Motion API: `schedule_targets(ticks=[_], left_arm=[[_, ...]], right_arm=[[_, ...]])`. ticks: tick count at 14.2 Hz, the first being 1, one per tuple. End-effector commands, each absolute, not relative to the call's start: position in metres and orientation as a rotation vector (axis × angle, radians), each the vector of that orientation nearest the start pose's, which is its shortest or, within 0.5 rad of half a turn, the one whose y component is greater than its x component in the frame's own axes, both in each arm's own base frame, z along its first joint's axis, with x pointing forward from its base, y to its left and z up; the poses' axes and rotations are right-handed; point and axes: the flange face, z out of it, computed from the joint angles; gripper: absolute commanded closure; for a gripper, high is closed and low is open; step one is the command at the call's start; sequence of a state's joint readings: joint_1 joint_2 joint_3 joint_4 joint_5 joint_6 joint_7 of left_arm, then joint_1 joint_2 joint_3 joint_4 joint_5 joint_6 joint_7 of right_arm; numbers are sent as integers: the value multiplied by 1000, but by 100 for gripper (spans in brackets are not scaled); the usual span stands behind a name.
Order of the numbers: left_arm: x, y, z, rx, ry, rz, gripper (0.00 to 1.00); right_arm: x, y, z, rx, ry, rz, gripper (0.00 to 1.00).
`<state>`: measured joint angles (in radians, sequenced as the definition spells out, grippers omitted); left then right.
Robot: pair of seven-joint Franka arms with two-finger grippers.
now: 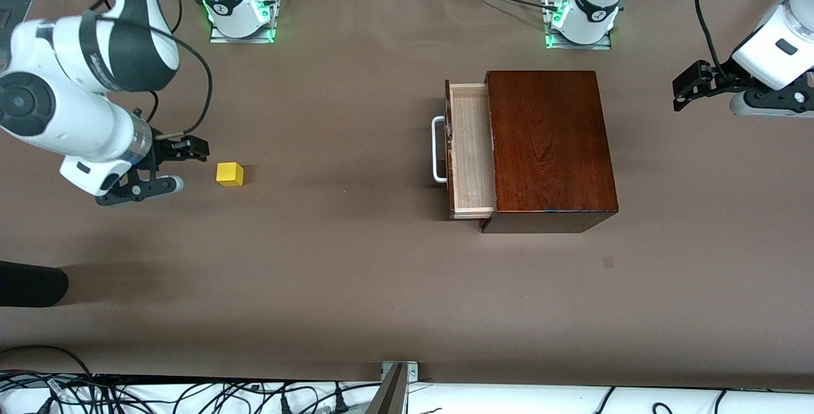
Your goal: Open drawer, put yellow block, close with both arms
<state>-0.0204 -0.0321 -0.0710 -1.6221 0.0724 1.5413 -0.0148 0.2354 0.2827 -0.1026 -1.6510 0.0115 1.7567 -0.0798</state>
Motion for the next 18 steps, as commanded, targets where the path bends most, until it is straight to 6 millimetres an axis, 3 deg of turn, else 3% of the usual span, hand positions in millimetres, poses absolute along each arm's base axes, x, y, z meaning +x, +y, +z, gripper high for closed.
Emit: schedule_targets(ticks=[1, 6, 10, 13, 18], left_arm=[[538, -46, 616, -3081, 111, 52, 0], [538, -44, 615, -3080, 109, 61, 0], [538, -44, 614, -3080, 111, 62, 0], [538, -44, 614, -3080, 116, 64, 0], [538, -42, 614, -3080, 113, 67, 0]], right_arm=[[608, 64, 389, -3099, -234, 263, 0], [579, 48, 316, -3083, -137, 212, 0], [552, 42, 270, -3074, -74, 130, 0], [538, 40, 245, -3074, -39, 94, 0], [536, 42, 217, -3084, -44, 111, 0]])
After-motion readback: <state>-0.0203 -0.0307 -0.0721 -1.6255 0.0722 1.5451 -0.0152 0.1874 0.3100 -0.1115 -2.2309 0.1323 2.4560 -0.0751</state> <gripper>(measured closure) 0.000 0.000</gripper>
